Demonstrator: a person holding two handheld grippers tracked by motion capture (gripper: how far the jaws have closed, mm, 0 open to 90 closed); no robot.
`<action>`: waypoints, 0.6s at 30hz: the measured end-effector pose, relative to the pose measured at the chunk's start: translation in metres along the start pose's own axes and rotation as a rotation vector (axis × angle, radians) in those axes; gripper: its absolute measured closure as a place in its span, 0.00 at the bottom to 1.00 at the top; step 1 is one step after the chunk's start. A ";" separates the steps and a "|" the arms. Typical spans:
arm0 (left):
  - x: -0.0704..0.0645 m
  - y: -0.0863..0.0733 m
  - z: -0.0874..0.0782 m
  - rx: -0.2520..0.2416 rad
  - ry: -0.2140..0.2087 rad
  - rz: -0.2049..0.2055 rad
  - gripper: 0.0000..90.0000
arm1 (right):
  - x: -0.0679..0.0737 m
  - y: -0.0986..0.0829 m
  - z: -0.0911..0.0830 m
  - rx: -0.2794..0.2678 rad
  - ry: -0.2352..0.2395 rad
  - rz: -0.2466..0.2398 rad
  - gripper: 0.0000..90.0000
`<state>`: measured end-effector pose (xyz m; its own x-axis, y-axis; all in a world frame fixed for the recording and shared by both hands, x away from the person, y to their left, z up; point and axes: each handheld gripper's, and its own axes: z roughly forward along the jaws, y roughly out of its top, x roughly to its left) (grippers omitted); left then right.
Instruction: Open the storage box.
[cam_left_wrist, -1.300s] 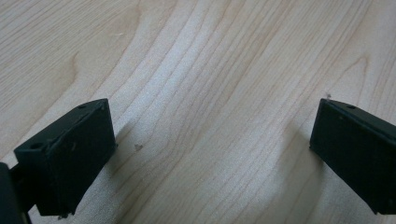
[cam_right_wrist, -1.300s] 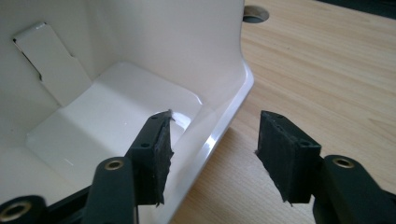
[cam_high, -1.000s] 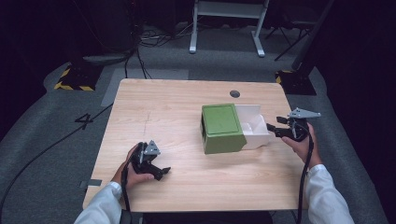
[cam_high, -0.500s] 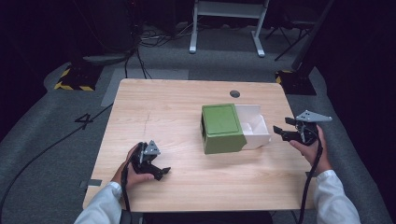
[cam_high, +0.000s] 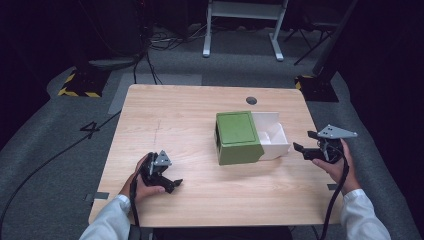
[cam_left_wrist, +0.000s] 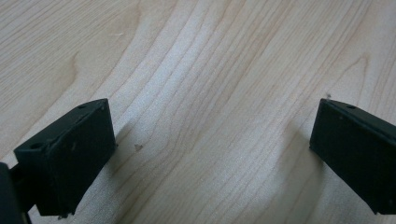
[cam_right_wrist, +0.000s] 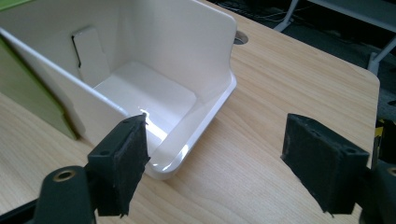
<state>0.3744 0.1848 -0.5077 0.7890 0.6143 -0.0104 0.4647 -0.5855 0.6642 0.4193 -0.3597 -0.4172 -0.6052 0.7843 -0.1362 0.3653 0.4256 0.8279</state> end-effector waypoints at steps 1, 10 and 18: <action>0.000 0.000 0.000 0.000 0.000 0.000 0.00 | 0.002 -0.001 -0.001 0.002 0.002 -0.006 0.25; 0.000 0.000 0.000 0.000 0.000 0.000 0.00 | 0.014 -0.013 -0.005 0.021 0.010 -0.038 0.24; 0.000 0.000 0.000 0.000 0.000 0.000 0.00 | 0.025 -0.026 -0.005 0.045 0.025 -0.059 0.24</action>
<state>0.3744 0.1849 -0.5077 0.7891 0.6142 -0.0102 0.4645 -0.5857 0.6642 0.3912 -0.3540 -0.4394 -0.6439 0.7461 -0.1695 0.3600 0.4910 0.7933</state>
